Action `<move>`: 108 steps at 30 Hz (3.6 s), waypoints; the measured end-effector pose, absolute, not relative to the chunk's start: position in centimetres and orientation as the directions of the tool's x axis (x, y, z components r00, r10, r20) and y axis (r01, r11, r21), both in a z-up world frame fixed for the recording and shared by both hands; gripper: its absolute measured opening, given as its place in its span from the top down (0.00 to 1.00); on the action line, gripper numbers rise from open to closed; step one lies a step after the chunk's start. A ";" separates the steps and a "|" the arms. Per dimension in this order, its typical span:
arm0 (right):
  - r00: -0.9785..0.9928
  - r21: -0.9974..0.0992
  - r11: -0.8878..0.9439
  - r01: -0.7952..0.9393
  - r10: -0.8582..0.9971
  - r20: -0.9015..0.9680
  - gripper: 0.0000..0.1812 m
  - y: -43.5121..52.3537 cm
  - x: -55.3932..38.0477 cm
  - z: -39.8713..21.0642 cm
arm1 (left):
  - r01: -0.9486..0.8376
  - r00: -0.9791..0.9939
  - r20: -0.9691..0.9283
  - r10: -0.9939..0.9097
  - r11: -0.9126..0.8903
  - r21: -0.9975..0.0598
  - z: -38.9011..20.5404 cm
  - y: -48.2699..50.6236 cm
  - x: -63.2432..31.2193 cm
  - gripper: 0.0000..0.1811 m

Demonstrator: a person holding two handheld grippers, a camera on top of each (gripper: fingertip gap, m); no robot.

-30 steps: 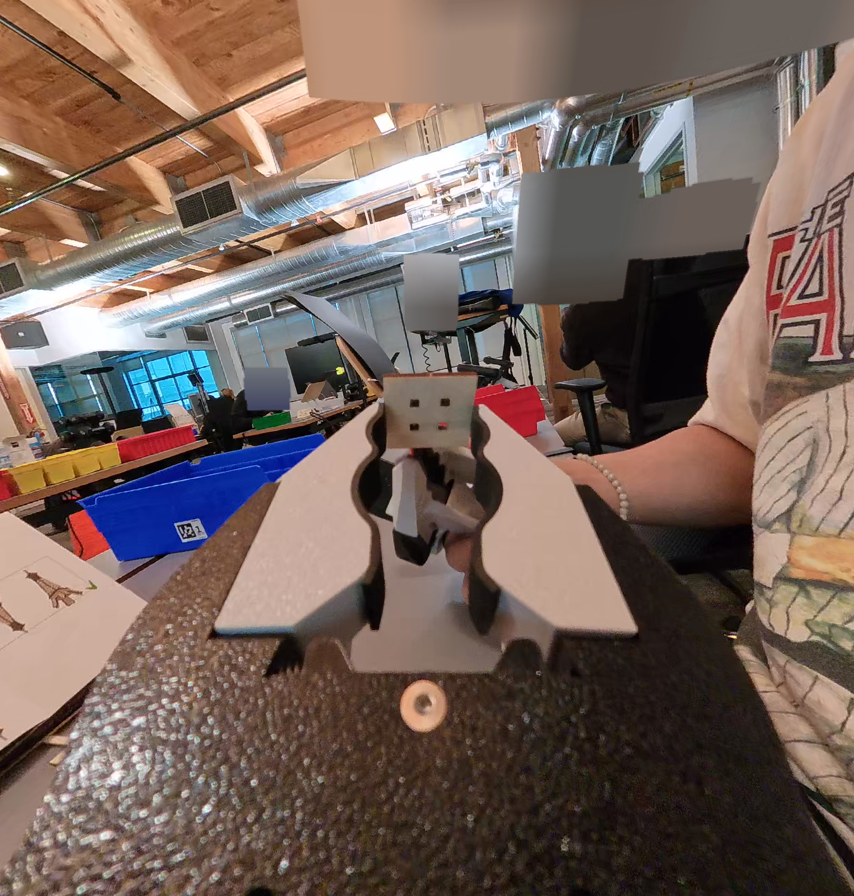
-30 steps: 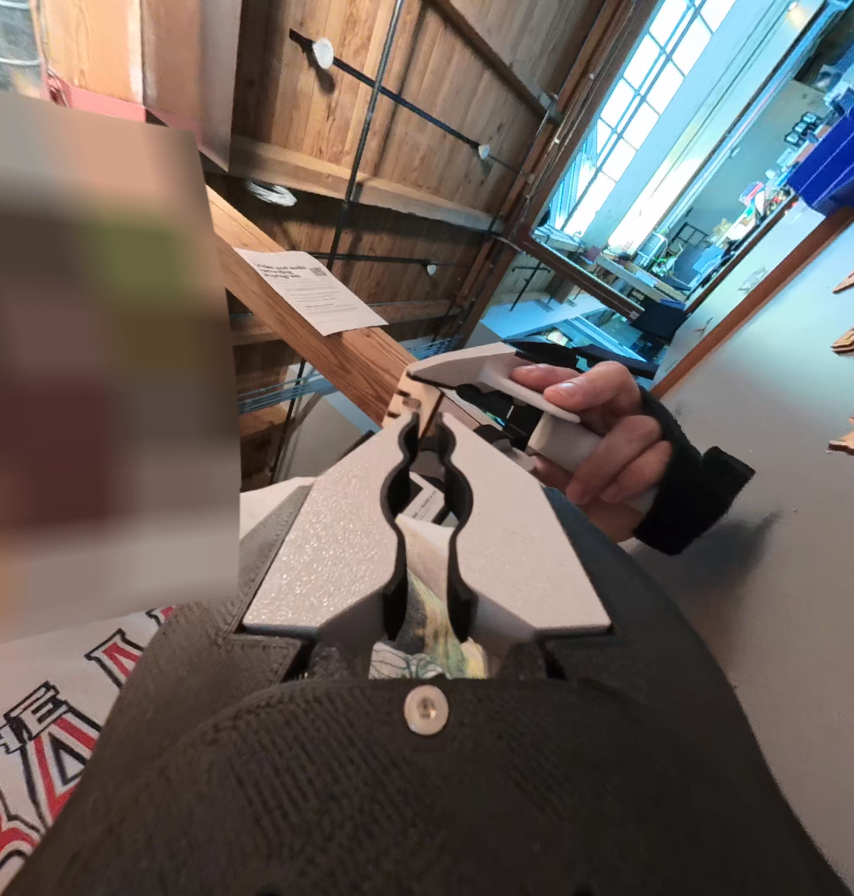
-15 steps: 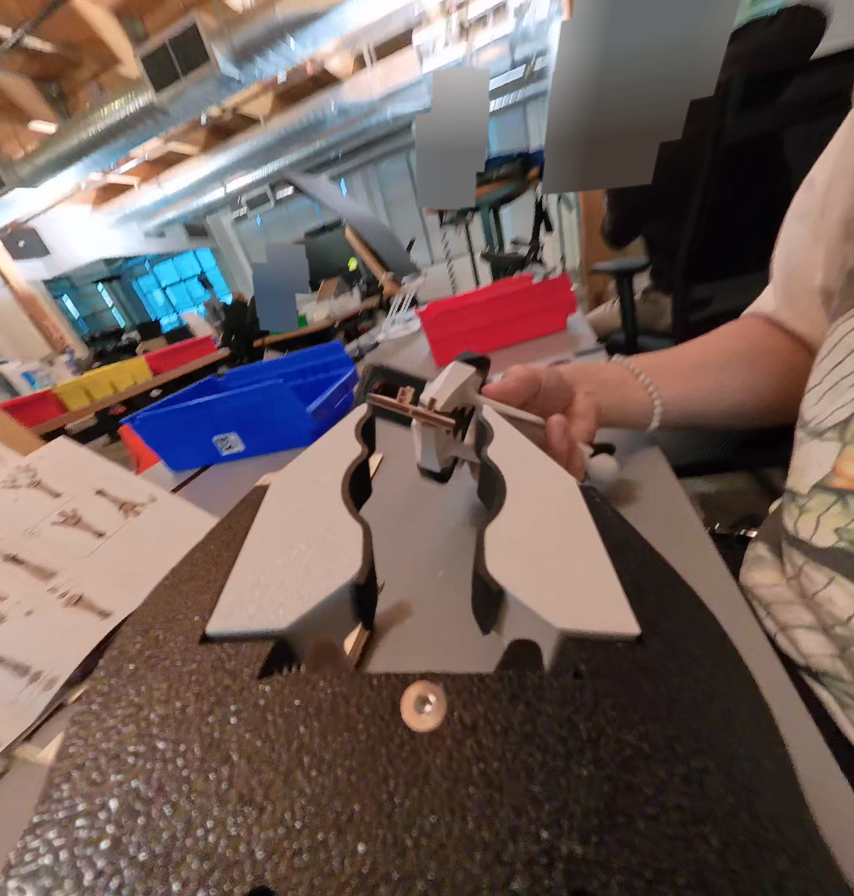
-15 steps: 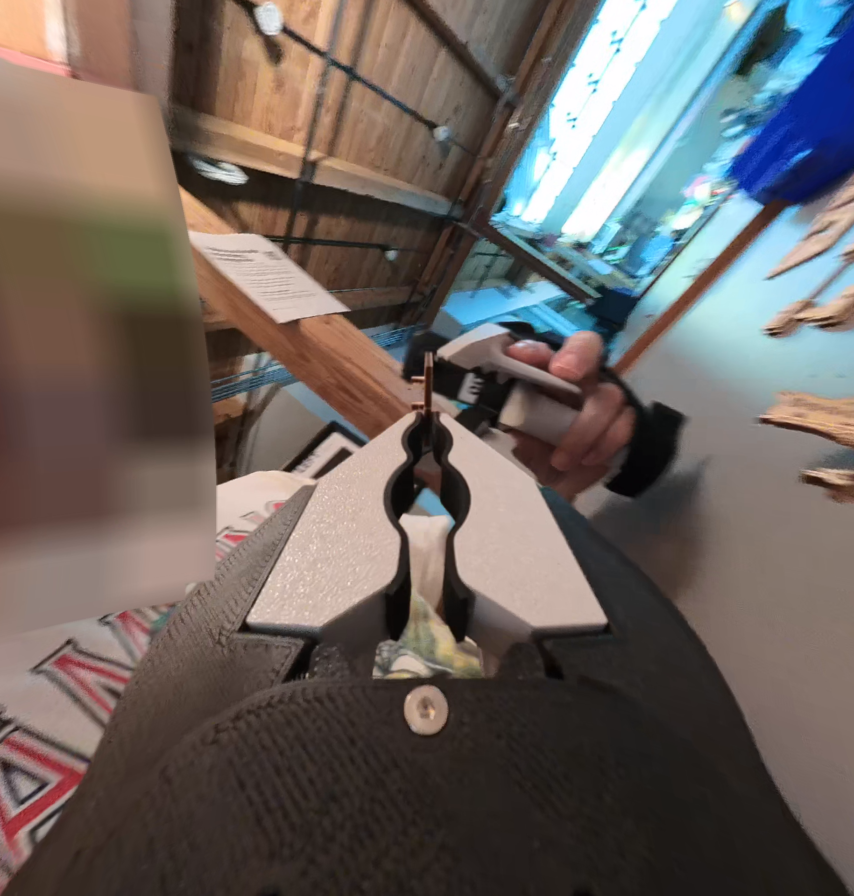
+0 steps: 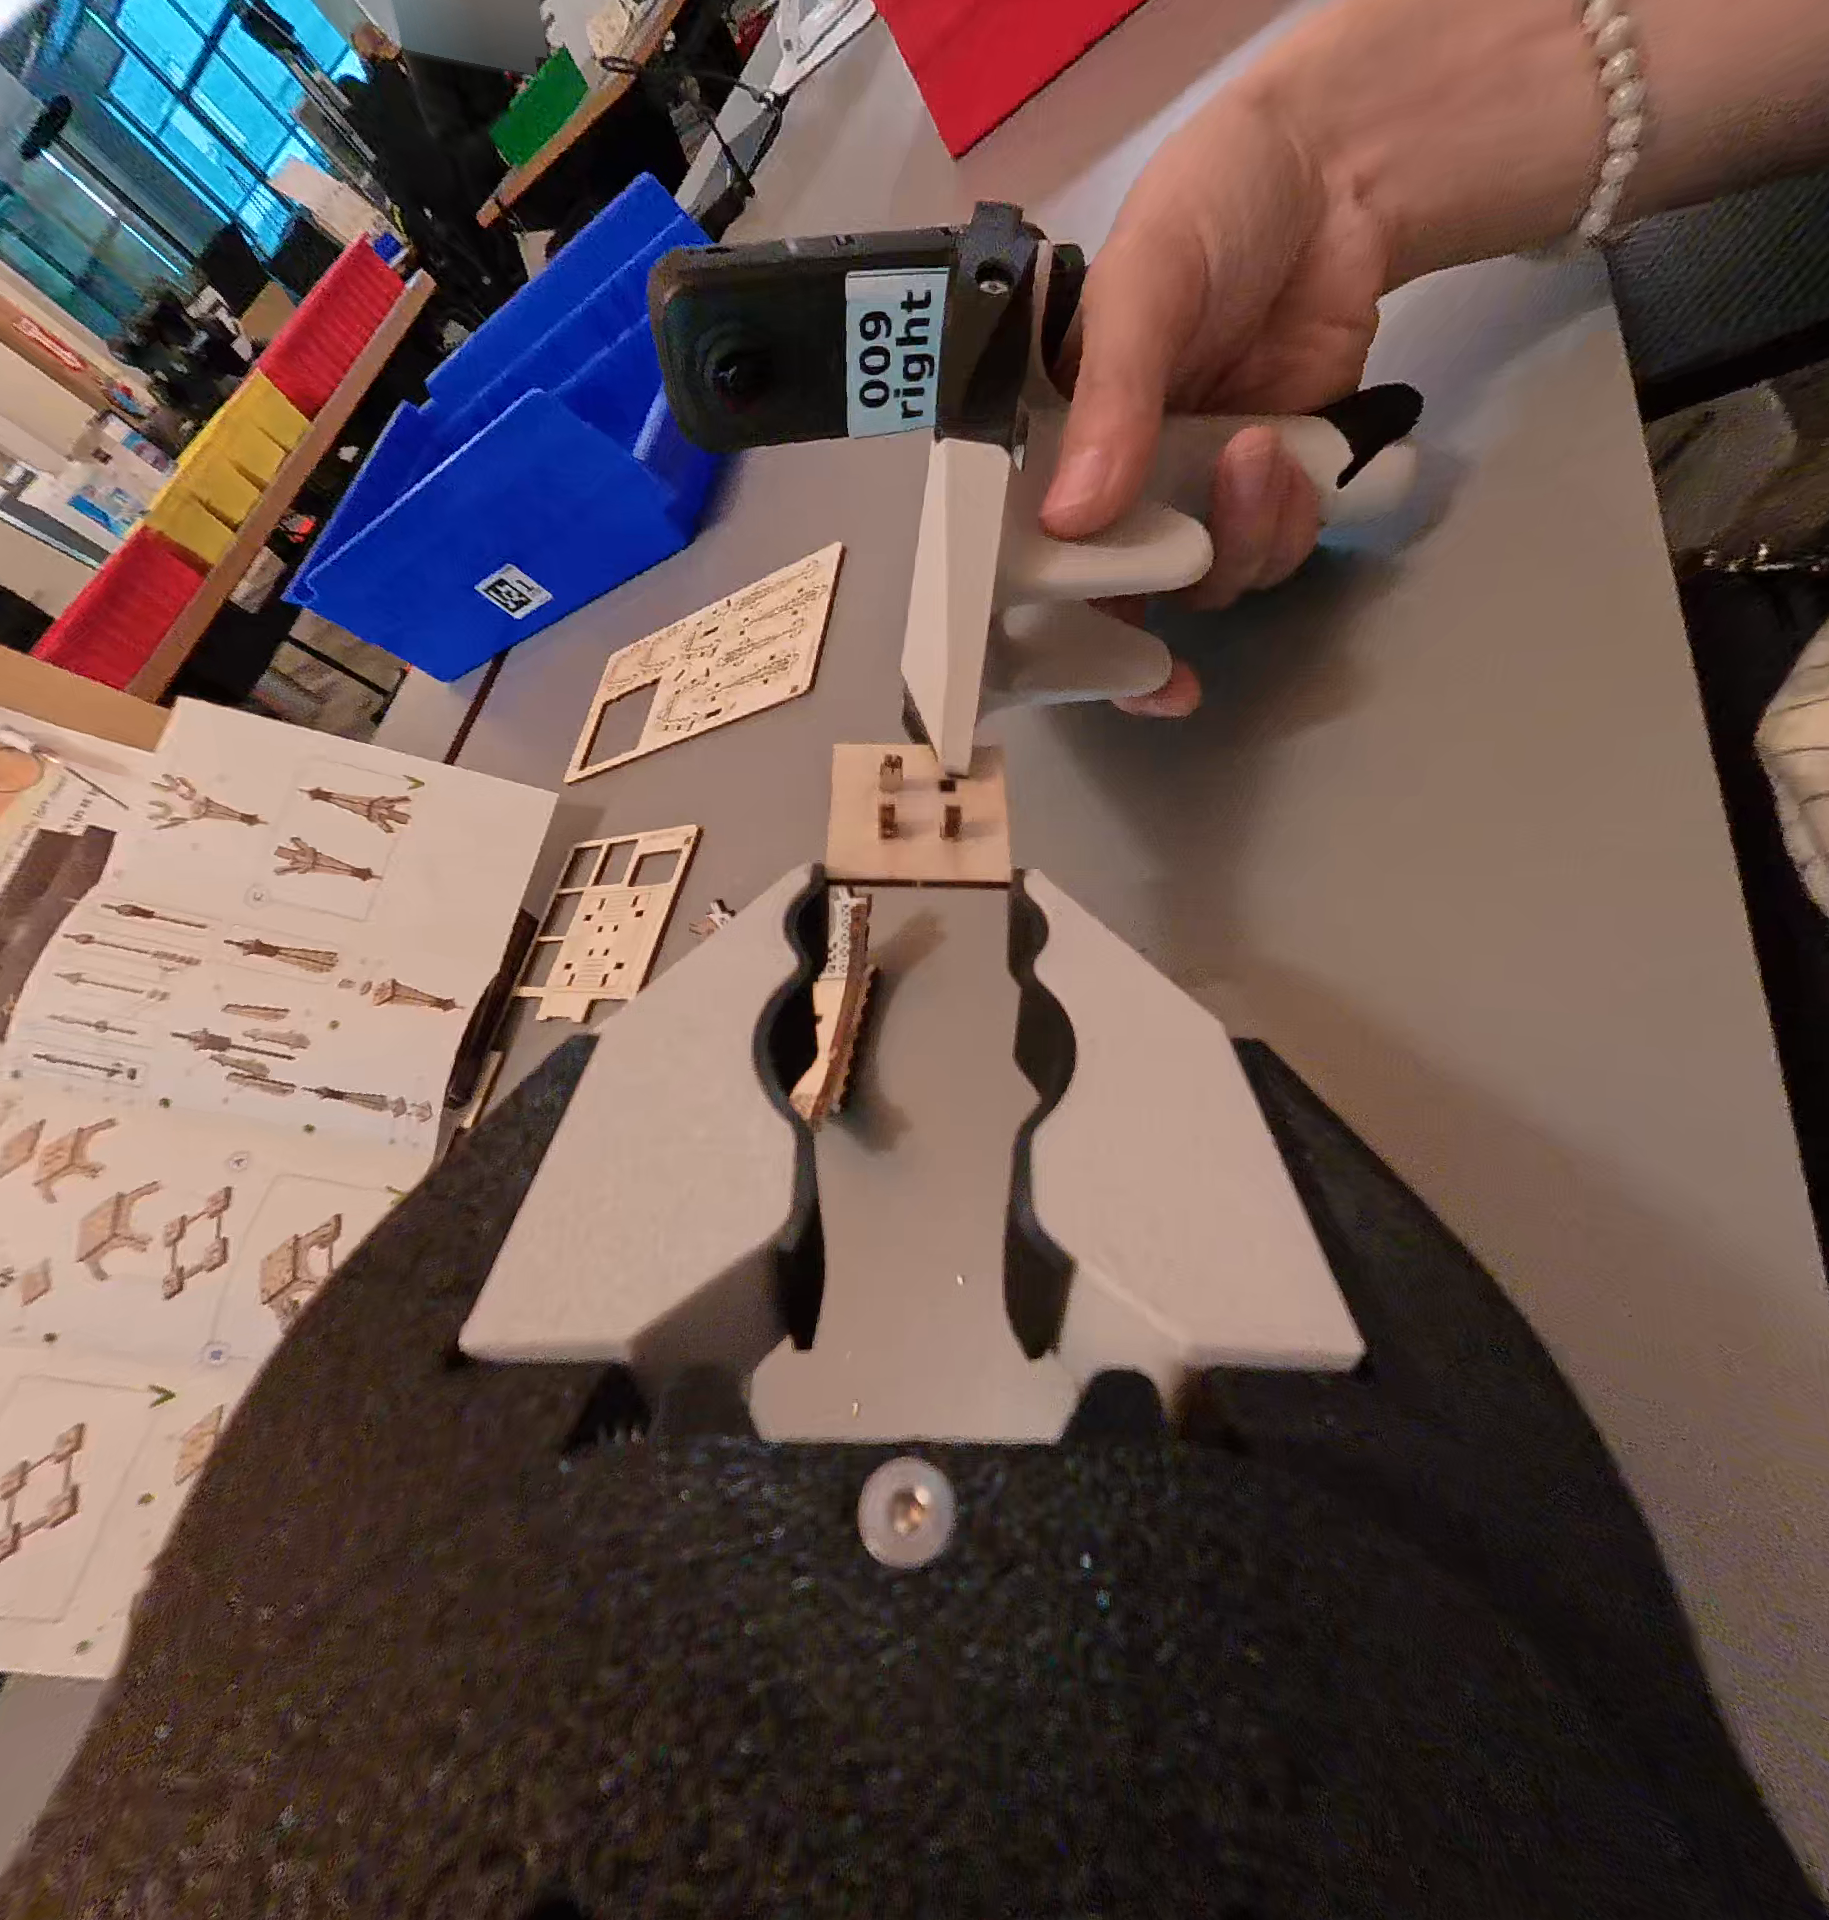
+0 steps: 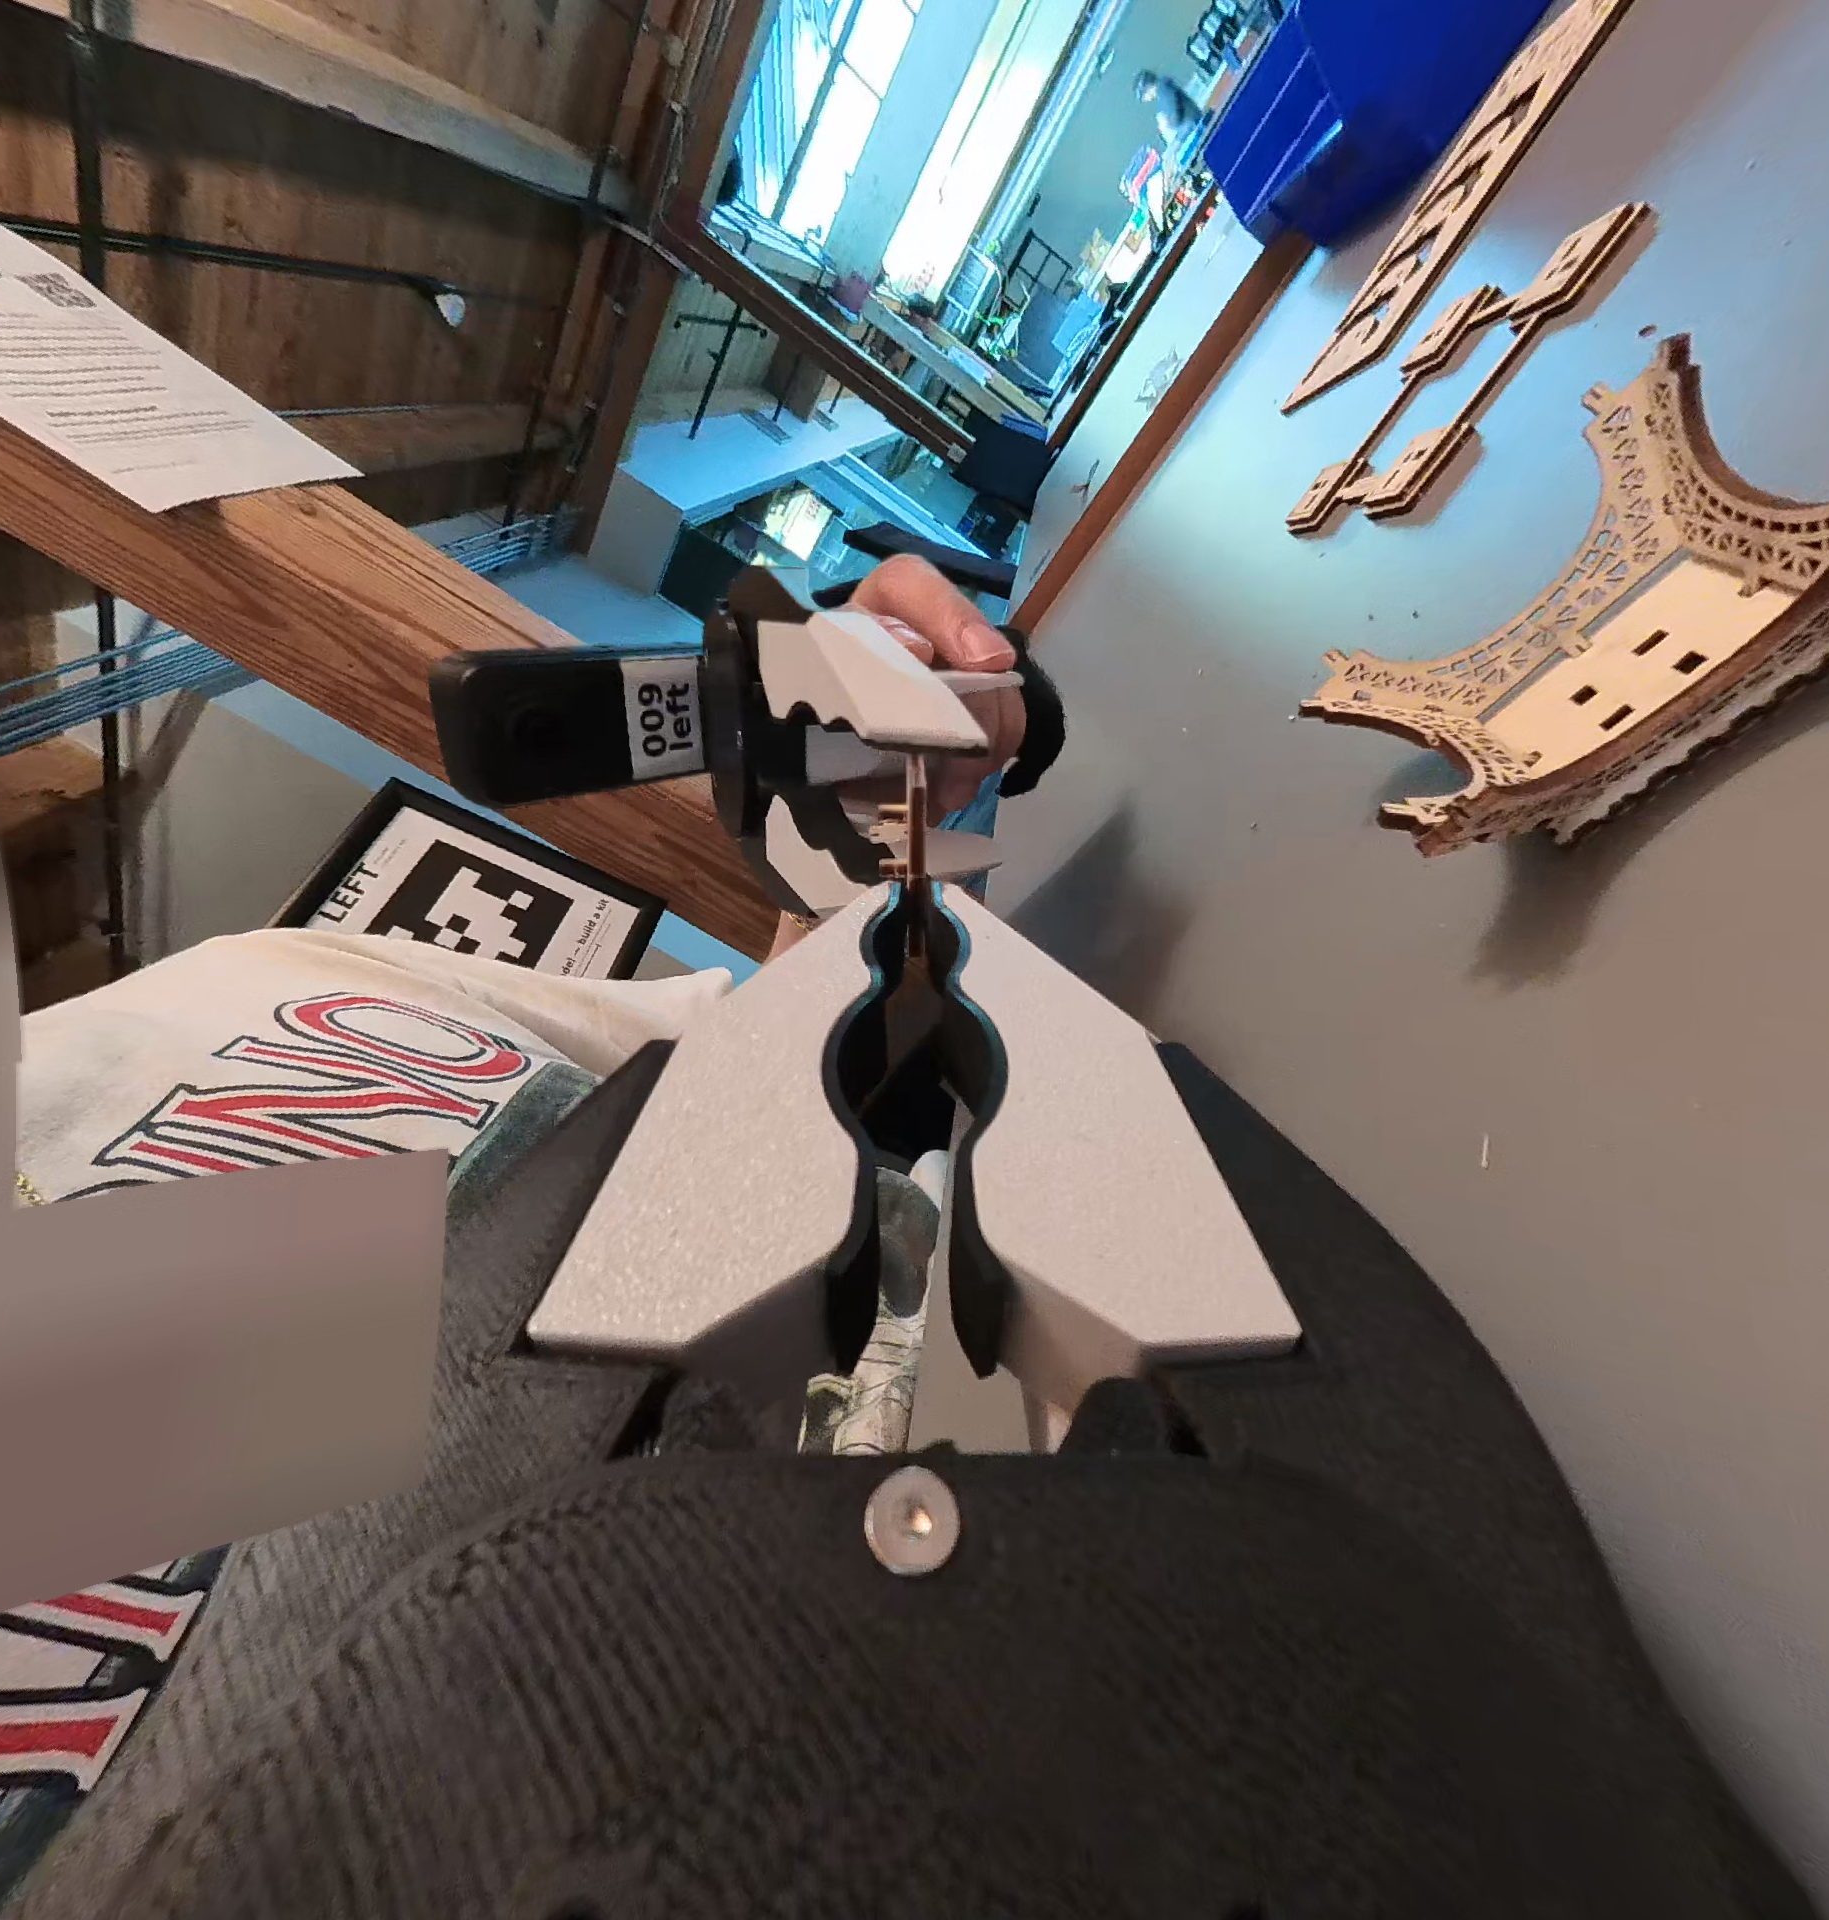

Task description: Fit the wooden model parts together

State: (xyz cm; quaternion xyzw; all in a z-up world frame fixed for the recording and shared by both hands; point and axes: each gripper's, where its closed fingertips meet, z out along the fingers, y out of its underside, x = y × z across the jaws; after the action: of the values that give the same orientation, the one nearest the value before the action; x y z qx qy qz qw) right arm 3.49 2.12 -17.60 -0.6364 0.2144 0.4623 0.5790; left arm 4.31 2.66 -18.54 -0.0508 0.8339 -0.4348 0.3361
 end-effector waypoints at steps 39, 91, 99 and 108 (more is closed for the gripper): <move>0.770 -0.546 -0.560 0.623 0.561 0.303 1.00 3.0 17.5 -25.2 | -0.454 -0.830 0.144 -0.539 0.502 -0.737 -25.0 7.6 4.2 0.78; 0.748 -0.535 -0.568 0.625 0.631 0.206 0.99 2.6 15.5 -25.7 | -0.412 -0.845 0.138 -0.517 0.464 -0.785 -24.7 7.6 3.0 0.80; 0.723 -0.541 -0.565 0.623 0.679 0.125 0.99 2.7 15.1 -26.1 | -0.431 -0.844 0.159 -0.513 0.470 -0.770 -25.0 7.5 2.9 0.80; 0.825 -0.709 -0.552 0.439 0.560 0.076 0.99 1.3 13.3 -23.2 | -0.348 -0.838 0.048 -0.543 0.466 -0.813 -23.9 8.1 3.2 0.84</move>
State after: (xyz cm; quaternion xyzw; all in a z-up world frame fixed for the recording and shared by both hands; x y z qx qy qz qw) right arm 13.33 1.28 -23.18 -0.8774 -0.2847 0.0796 0.3780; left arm 3.15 8.13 -23.92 -0.2624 0.8491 -0.4453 0.1091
